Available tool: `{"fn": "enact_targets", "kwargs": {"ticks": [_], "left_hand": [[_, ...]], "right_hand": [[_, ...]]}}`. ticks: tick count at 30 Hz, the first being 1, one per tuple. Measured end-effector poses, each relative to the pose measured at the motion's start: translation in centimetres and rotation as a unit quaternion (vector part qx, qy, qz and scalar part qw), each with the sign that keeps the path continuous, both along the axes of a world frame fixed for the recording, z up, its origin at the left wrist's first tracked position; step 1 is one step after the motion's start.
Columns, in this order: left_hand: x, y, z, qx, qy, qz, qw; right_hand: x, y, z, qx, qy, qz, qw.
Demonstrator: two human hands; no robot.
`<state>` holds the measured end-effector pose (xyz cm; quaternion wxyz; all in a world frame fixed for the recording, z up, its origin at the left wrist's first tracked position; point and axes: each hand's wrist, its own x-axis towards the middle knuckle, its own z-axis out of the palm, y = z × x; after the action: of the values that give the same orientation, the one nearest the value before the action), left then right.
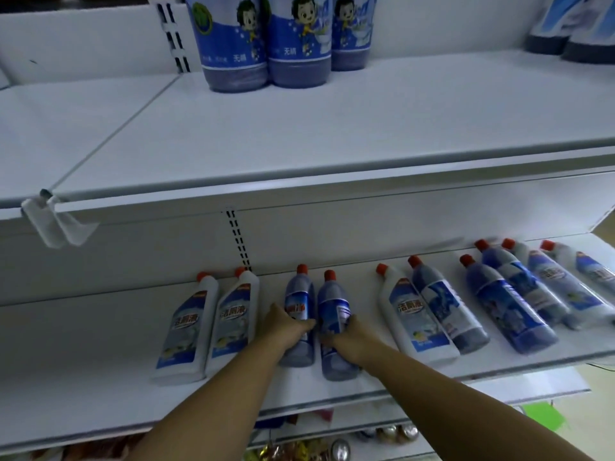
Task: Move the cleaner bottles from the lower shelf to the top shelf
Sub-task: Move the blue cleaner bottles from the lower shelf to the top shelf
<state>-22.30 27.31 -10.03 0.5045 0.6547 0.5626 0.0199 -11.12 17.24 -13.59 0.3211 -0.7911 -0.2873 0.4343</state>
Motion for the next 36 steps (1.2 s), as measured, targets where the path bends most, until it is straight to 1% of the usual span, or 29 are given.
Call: {"fn": "enact_targets", "kwargs": {"ticks": [2,4,8,10,11,13,15,18,21,24,29,31,34,35,36], "left_hand": [[0.1,-0.1,0.1,-0.028,-0.009,-0.002,1.000],[-0.1,-0.9,0.1,-0.072,-0.028,-0.010,0.997],[-2.4,-3.2,1.0,-0.158,-0.093,-0.017,0.983],[-3.7,-4.5,1.9,-0.203,-0.148,-0.026,0.968],[-4.3,-5.3,2.6,-0.215,-0.178,-0.036,0.959],[-5.5,-6.9,4.1,-0.202,-0.218,-0.067,0.952],[-6.8,-8.0,5.5,-0.195,-0.244,-0.093,0.945],[-8.1,-8.8,7.7,-0.206,-0.266,-0.138,0.931],[-9.0,-9.4,9.5,-0.191,-0.273,-0.184,0.925],[-9.5,-10.1,10.8,-0.165,-0.277,-0.206,0.924],[-10.9,-11.6,13.3,-0.141,-0.297,-0.241,0.913],[-12.0,-12.2,14.6,-0.133,-0.309,-0.256,0.906],[-12.9,-13.2,17.9,-0.140,-0.341,-0.281,0.886],[-12.7,-13.4,19.4,-0.136,-0.353,-0.255,0.890],[-12.8,-13.2,20.5,-0.121,-0.382,-0.231,0.887]], "right_hand": [[-0.5,-0.3,1.5,0.011,0.039,-0.016,0.999],[-0.9,-1.6,3.4,0.034,0.104,-0.027,0.994],[-1.0,-6.1,5.5,0.077,0.214,-0.058,0.972],[-1.1,-8.4,6.2,0.099,0.242,-0.052,0.964],[-1.3,-9.4,6.6,0.114,0.260,-0.047,0.958],[-1.8,-11.0,7.5,0.156,0.300,-0.022,0.941],[-2.3,-12.3,8.9,0.190,0.321,0.006,0.928],[-2.9,-14.0,10.4,0.222,0.322,0.024,0.920],[-3.8,-15.4,11.4,0.242,0.308,0.012,0.920],[-4.6,-16.5,12.5,0.256,0.291,0.009,0.922],[-7.1,-18.9,16.0,0.272,0.272,-0.032,0.923],[-8.1,-20.0,18.0,0.292,0.271,-0.039,0.916],[-9.2,-21.0,21.1,0.307,0.249,-0.064,0.916],[-9.1,-21.0,21.9,0.314,0.239,-0.071,0.916],[-8.9,-20.7,22.8,0.322,0.204,-0.069,0.922]]}}
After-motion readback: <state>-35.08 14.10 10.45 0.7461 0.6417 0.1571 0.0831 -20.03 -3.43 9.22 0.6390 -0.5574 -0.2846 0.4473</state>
